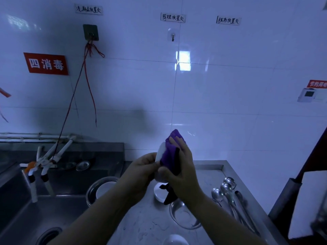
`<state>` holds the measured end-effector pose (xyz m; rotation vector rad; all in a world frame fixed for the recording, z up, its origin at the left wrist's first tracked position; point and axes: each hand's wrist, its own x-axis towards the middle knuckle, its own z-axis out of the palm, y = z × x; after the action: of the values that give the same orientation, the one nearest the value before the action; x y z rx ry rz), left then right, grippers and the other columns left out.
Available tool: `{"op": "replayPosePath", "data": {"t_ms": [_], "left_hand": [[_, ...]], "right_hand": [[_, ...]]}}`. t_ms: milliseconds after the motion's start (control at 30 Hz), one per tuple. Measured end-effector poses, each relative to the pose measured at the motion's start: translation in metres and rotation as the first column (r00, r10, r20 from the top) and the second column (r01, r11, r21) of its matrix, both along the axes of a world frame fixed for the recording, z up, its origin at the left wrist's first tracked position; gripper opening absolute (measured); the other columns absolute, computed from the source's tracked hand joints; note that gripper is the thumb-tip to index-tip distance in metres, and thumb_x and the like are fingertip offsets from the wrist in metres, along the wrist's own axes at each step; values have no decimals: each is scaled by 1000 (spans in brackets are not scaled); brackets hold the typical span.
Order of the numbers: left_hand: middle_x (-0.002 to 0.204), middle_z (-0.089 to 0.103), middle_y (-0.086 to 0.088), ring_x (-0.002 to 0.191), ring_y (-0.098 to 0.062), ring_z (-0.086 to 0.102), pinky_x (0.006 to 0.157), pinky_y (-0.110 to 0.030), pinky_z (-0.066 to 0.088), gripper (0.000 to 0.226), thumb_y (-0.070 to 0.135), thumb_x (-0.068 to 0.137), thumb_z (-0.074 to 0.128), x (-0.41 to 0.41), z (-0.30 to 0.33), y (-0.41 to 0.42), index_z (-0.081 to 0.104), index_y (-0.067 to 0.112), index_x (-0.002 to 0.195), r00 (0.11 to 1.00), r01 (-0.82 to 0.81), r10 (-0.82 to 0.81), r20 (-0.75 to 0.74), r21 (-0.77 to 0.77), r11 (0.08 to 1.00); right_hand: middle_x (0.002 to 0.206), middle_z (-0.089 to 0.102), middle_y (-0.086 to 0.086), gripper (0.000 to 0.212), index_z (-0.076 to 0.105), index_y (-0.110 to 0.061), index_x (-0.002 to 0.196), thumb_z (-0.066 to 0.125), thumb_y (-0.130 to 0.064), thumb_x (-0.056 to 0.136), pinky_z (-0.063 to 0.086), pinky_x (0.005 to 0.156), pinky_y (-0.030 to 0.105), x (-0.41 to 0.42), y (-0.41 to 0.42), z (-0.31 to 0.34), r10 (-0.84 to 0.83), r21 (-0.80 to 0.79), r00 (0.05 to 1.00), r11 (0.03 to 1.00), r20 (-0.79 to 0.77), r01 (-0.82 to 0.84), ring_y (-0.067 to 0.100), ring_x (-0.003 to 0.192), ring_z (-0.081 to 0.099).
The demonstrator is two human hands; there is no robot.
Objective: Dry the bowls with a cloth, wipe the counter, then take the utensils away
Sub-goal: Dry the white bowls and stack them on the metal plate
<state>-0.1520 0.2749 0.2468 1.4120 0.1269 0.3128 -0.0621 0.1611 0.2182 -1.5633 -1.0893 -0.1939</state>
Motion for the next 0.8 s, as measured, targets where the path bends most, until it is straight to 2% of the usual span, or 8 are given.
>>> {"op": "replayPosePath", "data": {"t_ms": [67,167,267,400,567,667,733,800], "left_hand": [[96,70,-16,89,-26,66,73,-33,56,26,3,84,52,2,3,-4,68,10,102,1000,8,-8,27,5,1000],[98,71,-12,91,-23,67,72,-27,55,31,-6,89,45,2,4,-6,66,10,105,1000,-3,2,26,62,998],[102,70,-12,99,-27,65,83,-34,55,30,-5,90,45,3,6,-7,64,8,108,1000,-8,6,17,143,990],[107,68,-17,101,-35,61,80,-36,53,28,-2,89,48,3,7,0,63,6,111,999,5,-9,31,133,991],[107,69,-16,97,-27,63,81,-34,54,34,9,77,52,10,2,7,63,5,109,993,24,-1,117,-194,981],[102,71,-12,92,-21,67,74,-28,57,33,10,78,49,17,-1,9,63,4,107,985,37,32,171,-385,922],[103,71,-13,91,-20,68,73,-27,57,33,11,79,48,20,-1,8,63,3,108,982,35,51,182,-438,898],[102,71,-14,90,-21,69,73,-28,58,33,12,80,48,21,1,6,63,3,108,980,45,52,193,-464,885]], "right_hand": [[150,27,-1,64,36,-29,138,43,-65,86,36,107,33,0,4,-6,-105,32,985,994,137,102,18,138,29],[142,39,-4,39,47,-29,130,44,-41,94,38,105,33,4,6,0,-175,114,961,982,216,153,18,131,37],[118,58,-10,23,62,-34,104,51,-27,85,44,93,27,8,8,25,-106,156,992,981,-71,116,12,113,52],[95,73,-1,21,73,-22,88,53,-26,88,51,84,33,25,2,48,36,99,826,995,-562,24,21,95,65],[62,67,-7,29,70,-23,78,48,-33,93,48,47,19,28,-4,40,20,113,675,989,-737,94,6,56,64],[76,65,-7,21,64,-22,89,47,-33,93,48,61,21,22,5,31,-69,167,805,965,-589,205,12,74,60],[106,60,-5,21,59,-26,105,44,-32,91,45,86,26,16,8,24,-211,135,926,955,-313,263,14,100,55],[128,48,-3,33,55,-18,123,45,-24,92,38,100,29,10,10,16,-290,121,956,948,-49,294,15,118,47]]}}
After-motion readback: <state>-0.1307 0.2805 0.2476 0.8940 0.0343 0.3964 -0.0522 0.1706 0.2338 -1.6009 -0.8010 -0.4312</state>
